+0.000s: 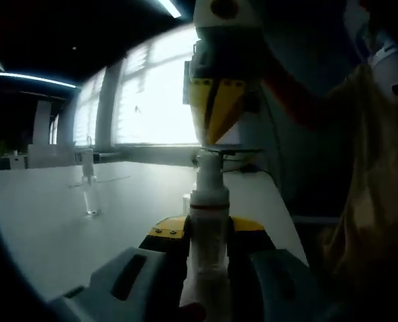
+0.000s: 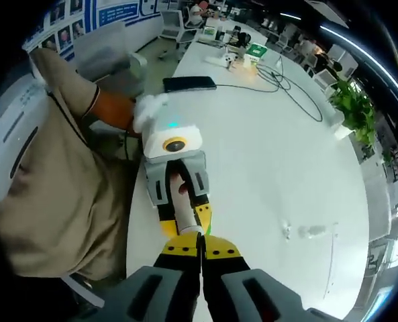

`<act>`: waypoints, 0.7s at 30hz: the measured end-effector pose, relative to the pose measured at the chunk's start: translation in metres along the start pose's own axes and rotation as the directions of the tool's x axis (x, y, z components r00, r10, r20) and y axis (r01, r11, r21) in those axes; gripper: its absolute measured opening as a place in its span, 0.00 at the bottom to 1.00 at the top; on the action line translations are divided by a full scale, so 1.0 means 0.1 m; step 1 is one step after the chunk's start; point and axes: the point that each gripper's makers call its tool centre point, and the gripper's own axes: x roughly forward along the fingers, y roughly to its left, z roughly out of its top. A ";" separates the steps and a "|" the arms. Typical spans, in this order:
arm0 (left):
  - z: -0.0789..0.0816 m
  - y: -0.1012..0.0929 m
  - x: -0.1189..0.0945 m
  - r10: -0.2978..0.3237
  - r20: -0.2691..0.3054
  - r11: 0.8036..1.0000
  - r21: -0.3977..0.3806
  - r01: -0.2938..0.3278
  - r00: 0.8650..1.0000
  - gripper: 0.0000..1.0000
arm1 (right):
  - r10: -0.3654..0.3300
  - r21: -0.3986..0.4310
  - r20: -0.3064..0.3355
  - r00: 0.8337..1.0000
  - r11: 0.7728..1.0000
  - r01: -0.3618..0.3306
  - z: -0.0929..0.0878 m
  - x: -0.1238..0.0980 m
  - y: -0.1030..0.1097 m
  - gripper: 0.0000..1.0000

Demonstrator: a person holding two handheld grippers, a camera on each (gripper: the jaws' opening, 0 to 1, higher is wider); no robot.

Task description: Clamp pump bottle remove cover press pump head put on cover

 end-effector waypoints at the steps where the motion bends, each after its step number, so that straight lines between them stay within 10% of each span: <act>1: 0.01 -0.01 0.00 -0.003 0.006 1.000 0.000 0.003 1.000 0.14 | -0.002 0.004 0.003 1.000 1.000 0.002 0.00 -0.01 0.00 0.00; 21: 0.03 -0.01 0.01 -0.010 0.020 1.000 0.024 0.009 1.000 0.12 | 0.028 -0.033 -0.080 0.996 0.999 -0.030 -0.07 0.04 0.02 0.00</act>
